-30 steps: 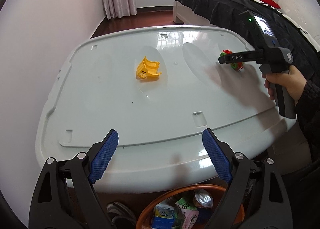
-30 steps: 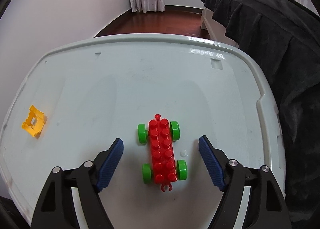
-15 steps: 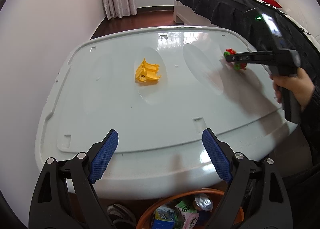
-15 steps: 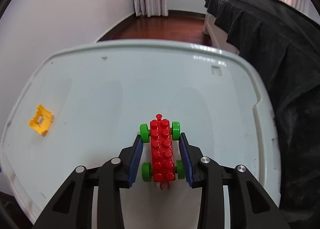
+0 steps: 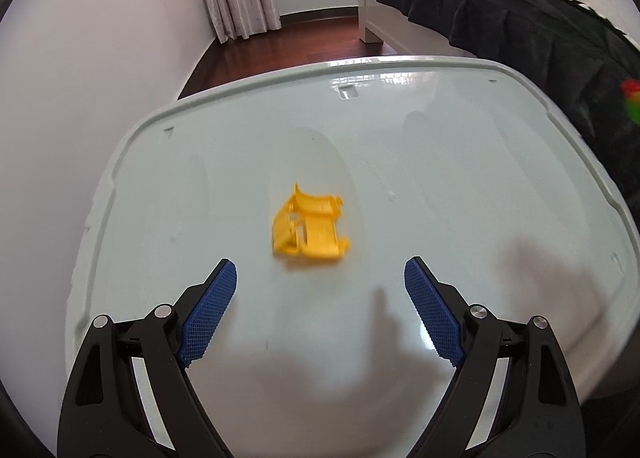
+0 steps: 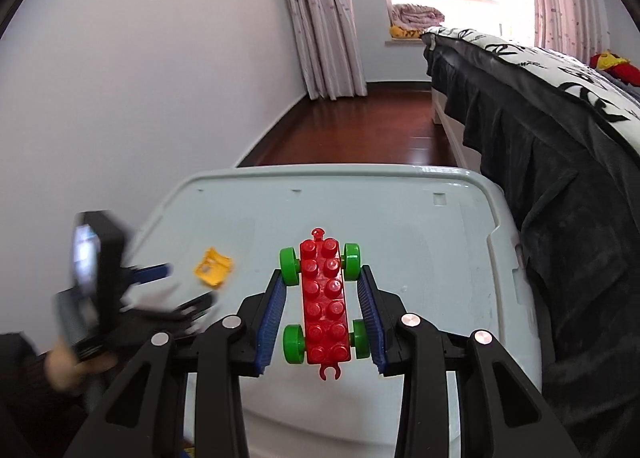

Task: Collect trash
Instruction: 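Grasp the yellow toy piece with the left gripper while the right gripper holds the car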

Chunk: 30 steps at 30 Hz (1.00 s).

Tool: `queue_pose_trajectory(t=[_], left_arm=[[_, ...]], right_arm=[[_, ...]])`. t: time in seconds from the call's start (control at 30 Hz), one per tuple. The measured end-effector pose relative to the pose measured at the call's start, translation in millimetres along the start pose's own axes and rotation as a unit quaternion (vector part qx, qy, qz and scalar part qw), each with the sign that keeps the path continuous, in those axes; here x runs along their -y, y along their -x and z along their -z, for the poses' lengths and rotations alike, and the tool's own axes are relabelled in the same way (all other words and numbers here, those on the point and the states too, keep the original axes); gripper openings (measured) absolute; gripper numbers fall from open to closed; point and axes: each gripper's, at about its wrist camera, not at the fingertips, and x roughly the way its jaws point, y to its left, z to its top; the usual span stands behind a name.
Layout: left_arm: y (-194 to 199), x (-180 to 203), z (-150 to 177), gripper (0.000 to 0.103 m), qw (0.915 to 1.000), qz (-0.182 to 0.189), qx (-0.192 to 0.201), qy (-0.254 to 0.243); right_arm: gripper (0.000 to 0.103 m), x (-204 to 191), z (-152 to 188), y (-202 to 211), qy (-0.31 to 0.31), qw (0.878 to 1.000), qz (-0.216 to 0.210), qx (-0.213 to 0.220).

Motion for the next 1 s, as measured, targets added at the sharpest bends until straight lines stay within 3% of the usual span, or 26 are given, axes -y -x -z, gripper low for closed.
queue_pose_trajectory(t=[0.17, 0.4, 0.43, 0.57, 0.83, 1.0], left_arm=[[-29, -6, -11, 0.084, 0.9997, -0.022, -0.012, 0.001], [-44, -19, -17, 0.083, 0.9992, -0.009, -0.019, 0.033], [-45, -20, -16, 0.081, 0.9992, -0.005, -0.017, 0.036], [-43, -13, -17, 0.049, 0.9997, 0.003, -0.013, 0.019], [-31, -11, -14, 0.048, 0.9999, 0.001, 0.004, 0.011], [2, -3, -12, 0.048, 0.9994, 0.014, 0.030, 0.000]], right_arm=[[0.037, -5, 4, 7, 0.008, 1.000, -0.005, 0.005], [0.037, -1, 3, 9, 0.004, 1.000, -0.008, 0.009], [0.037, -1, 3, 9, 0.003, 1.000, -0.008, 0.009], [0.037, -3, 3, 9, 0.006, 1.000, -0.009, 0.009], [0.037, -6, 4, 11, 0.009, 1.000, -0.008, 0.013], [0.037, -17, 0, 23, 0.021, 0.999, -0.016, 0.028]])
